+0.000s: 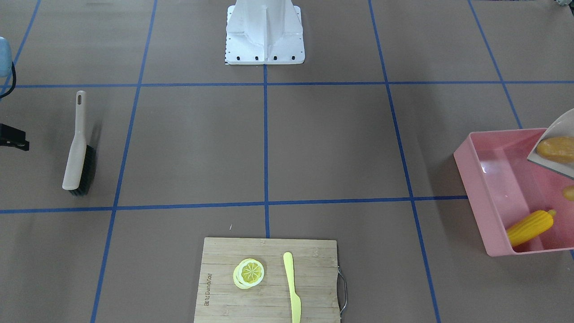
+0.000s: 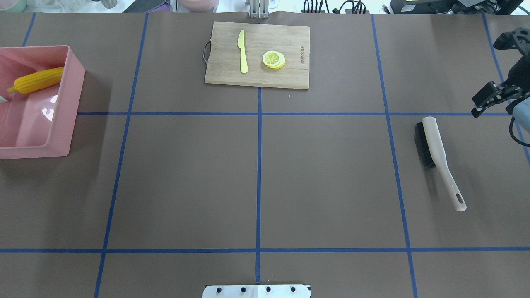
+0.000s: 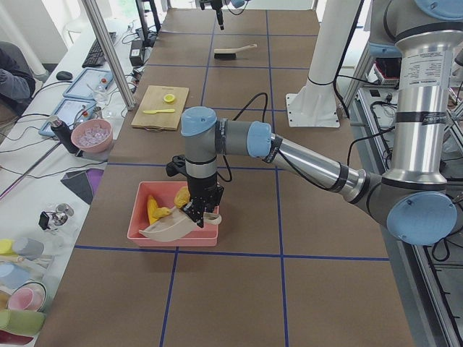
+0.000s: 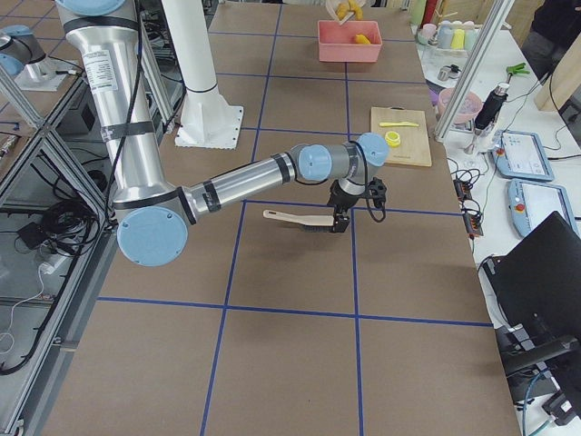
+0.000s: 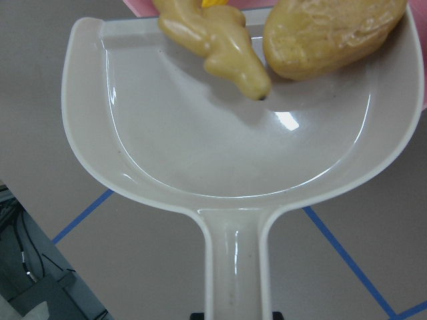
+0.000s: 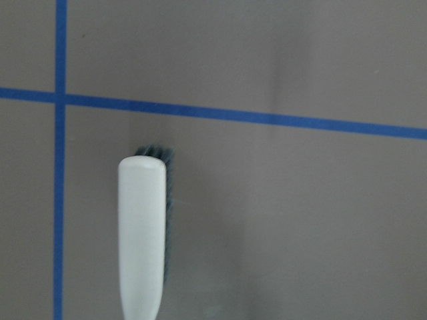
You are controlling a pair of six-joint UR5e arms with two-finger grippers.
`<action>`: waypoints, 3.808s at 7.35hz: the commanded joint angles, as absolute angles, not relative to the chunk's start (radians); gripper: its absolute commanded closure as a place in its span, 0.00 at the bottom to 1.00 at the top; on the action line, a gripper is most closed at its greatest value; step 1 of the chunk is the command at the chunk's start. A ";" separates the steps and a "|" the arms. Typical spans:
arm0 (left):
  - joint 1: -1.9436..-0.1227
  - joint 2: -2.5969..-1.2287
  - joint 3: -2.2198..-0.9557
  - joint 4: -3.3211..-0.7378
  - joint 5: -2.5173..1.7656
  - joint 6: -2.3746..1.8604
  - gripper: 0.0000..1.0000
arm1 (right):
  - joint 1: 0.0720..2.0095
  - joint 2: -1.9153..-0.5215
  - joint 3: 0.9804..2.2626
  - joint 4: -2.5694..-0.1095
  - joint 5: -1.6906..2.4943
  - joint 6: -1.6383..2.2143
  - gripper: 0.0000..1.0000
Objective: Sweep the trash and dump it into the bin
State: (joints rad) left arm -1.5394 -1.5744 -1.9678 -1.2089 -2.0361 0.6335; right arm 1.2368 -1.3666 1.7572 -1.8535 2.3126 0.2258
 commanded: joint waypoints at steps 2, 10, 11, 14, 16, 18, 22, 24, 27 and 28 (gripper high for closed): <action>-1.534 -1.585 -1.962 -1.149 -2.025 0.693 0.97 | 1.337 -1.365 1.755 -1.852 2.237 0.227 0.00; -1.508 -1.791 -1.907 -0.887 -1.833 0.940 0.97 | 1.560 -1.489 1.664 -1.703 2.312 0.357 0.00; -1.509 -1.833 -1.869 -0.861 -1.833 0.966 0.97 | 1.560 -1.590 1.657 -1.536 2.306 0.357 0.00; -1.511 -1.845 -1.908 -0.871 -1.848 0.965 0.97 | 1.560 -1.598 1.654 -1.470 2.298 0.362 0.00; -1.513 -1.813 -1.927 -1.004 -2.009 0.950 0.96 | 1.555 -1.588 1.666 -1.477 2.307 0.370 0.00; -1.499 -1.784 -1.930 -1.185 -2.173 0.946 0.96 | 1.555 -1.586 1.667 -1.526 2.338 0.376 0.00; -1.176 -1.824 -1.968 -1.496 -2.206 0.940 0.94 | 1.555 -1.577 1.709 -1.596 2.355 0.417 0.00; -0.987 -1.809 -1.989 -1.638 -2.206 0.939 0.94 | 1.555 -1.586 1.710 -1.609 2.359 0.414 0.00; -0.830 -1.766 -1.987 -1.831 -2.200 0.717 0.94 | 1.555 -1.592 1.697 -1.601 2.356 0.414 0.00; -0.792 -1.766 -1.977 -1.850 -2.141 0.701 0.94 | 1.555 -1.592 1.698 -1.601 2.359 0.414 0.00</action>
State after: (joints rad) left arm -0.8455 -1.7719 -1.9861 -1.8050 -2.1870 0.7522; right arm 1.5555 -1.5916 1.6994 -1.6017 2.3573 0.4142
